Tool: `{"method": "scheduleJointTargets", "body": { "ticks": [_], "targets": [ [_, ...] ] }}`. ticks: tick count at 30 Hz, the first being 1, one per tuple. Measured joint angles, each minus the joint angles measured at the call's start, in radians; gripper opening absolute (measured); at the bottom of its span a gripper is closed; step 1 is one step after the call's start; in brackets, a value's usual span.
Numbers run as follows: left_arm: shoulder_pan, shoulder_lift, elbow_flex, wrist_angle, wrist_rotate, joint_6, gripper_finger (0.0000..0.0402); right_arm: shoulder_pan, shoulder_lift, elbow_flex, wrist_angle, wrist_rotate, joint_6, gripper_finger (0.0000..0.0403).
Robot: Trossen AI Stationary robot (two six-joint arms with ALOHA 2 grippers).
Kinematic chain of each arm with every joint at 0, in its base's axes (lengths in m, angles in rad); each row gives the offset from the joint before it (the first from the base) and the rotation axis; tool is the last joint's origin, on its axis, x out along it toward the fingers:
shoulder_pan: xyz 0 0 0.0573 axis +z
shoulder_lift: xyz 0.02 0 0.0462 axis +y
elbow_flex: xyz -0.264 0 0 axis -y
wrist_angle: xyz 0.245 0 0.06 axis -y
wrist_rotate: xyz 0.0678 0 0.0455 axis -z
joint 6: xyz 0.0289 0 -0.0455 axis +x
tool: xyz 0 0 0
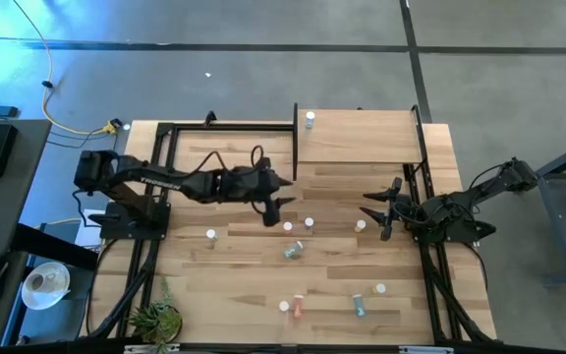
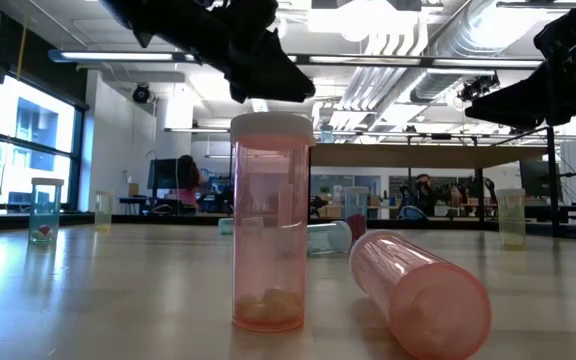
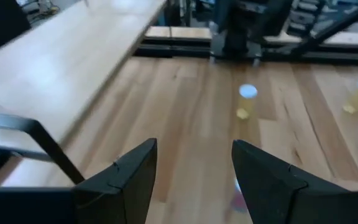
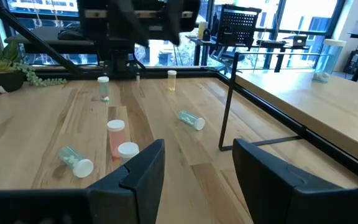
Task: Pick and place medicine bottles onto shelf by color
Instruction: Put the middle yellow pill bottle on the shelf
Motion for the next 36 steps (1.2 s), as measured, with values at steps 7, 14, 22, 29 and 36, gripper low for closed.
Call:
{"method": "scheduleJointTargets", "body": {
  "ticks": [7,14,22,29,36],
  "targets": [
    [-0.051,-0.007,-0.049,0.063,-0.006,-0.036,0.02,0.0,0.0,0.0,0.0,0.0,0.0,0.0181],
    [-0.093,-0.008,-0.05,0.071,-0.008,-0.067,0.02,0.0,0.0,0.0,0.0,0.0,0.0,0.0181],
    [-0.126,-0.008,-0.05,0.069,-0.008,-0.068,0.02,0.0,0.0,0.0,0.0,0.0,0.0,0.0181],
    [-0.108,-0.008,-0.05,0.07,-0.035,-0.001,0.02,0.0,0.0,0.0,0.002,0.001,0.008,0.0181],
    [-0.069,-0.008,-0.05,0.067,-0.049,-0.002,0.02,0.0,0.0,0.015,0.087,-0.002,-0.036,0.0181]
  ]
}}
